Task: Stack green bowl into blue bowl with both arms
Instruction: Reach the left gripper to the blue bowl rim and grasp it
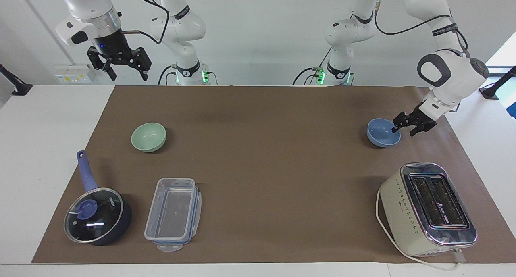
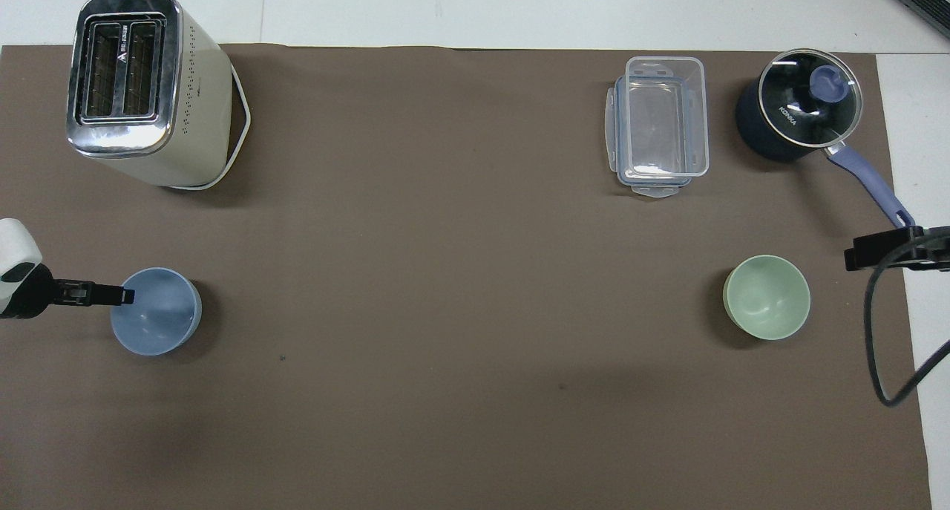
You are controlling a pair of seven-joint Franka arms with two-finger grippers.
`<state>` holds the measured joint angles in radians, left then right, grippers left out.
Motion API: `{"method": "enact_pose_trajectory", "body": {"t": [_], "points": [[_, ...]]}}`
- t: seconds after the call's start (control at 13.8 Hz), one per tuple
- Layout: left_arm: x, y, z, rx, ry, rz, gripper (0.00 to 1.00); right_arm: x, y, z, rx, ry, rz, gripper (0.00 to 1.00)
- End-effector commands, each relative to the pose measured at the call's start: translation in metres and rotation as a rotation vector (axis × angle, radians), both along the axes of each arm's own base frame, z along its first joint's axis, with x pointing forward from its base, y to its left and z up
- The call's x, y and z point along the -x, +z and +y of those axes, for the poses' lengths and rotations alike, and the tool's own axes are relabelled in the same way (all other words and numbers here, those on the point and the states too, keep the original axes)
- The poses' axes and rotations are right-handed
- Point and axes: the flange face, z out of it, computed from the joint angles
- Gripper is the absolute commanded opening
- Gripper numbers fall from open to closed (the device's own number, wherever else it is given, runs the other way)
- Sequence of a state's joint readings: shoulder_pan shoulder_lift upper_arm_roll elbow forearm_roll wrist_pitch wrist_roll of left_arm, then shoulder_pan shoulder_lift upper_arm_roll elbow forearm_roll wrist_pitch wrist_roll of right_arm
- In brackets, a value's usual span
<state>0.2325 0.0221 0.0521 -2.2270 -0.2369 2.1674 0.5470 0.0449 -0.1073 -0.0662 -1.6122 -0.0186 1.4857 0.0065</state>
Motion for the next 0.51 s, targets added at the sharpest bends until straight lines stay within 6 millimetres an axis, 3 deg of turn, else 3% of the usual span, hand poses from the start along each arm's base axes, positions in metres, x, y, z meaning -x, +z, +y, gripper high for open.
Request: {"method": "enact_pose_trajectory", "body": {"t": [0.0, 0.14, 0.29, 0.36, 0.43], "points": [[0.008, -0.02, 0.005, 0.028, 0.03, -0.006, 0.8, 0.002, 0.001, -0.001, -0.009, -0.012, 0.002, 1.0], [0.01, -0.029, 0.004, 0.024, 0.029, -0.008, 0.78, 0.002, 0.001, -0.001, -0.009, -0.012, 0.002, 1.0], [0.014, -0.03, 0.005, 0.027, 0.034, -0.003, 0.69, 0.002, 0.001, -0.001, -0.009, -0.012, 0.002, 1.0], [0.016, -0.032, 0.004, 0.028, 0.033, 0.002, 0.55, 0.002, 0.001, -0.001, -0.009, -0.012, 0.002, 1.0], [0.016, -0.032, 0.004, 0.031, 0.029, 0.004, 0.16, 0.001, 0.001, -0.001, -0.009, -0.012, 0.0, 1.0]]}}
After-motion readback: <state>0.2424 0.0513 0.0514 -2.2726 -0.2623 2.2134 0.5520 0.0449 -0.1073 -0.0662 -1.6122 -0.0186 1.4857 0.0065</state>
